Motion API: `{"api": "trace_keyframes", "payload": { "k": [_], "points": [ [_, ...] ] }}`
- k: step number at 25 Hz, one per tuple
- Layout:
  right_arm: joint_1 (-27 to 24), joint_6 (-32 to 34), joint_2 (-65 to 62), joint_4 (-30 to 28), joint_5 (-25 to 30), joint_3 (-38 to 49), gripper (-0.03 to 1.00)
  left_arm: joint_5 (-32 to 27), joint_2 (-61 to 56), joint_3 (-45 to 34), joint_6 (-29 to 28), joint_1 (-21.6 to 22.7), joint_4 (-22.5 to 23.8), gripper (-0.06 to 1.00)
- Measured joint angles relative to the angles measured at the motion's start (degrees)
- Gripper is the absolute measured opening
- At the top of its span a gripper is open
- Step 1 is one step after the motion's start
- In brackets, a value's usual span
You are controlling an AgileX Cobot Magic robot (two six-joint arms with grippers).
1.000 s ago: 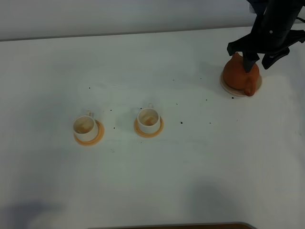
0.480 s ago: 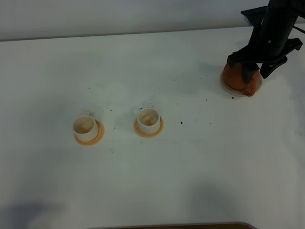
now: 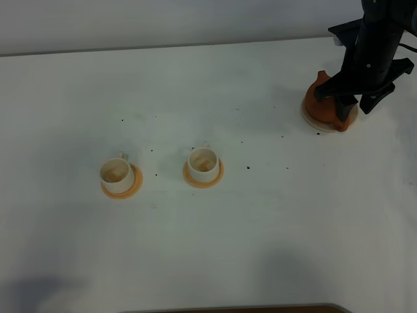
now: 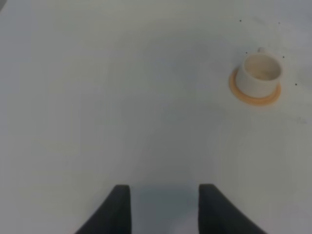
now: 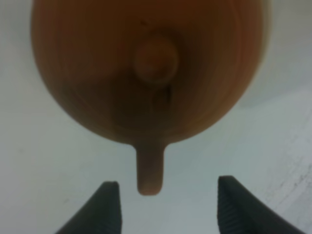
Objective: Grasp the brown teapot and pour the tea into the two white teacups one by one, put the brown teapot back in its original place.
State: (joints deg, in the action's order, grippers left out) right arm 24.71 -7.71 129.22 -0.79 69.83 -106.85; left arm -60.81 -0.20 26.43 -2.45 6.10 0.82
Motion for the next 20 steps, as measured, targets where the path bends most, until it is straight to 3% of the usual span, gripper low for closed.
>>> {"api": "trace_keyframes", "payload": {
  "k": [20],
  "points": [
    [0.00, 0.08, 1.68, -1.51, 0.00, 0.00, 0.47, 0.00, 0.00, 0.00, -0.06, 0.00, 0.00, 0.37]
  ]
}}
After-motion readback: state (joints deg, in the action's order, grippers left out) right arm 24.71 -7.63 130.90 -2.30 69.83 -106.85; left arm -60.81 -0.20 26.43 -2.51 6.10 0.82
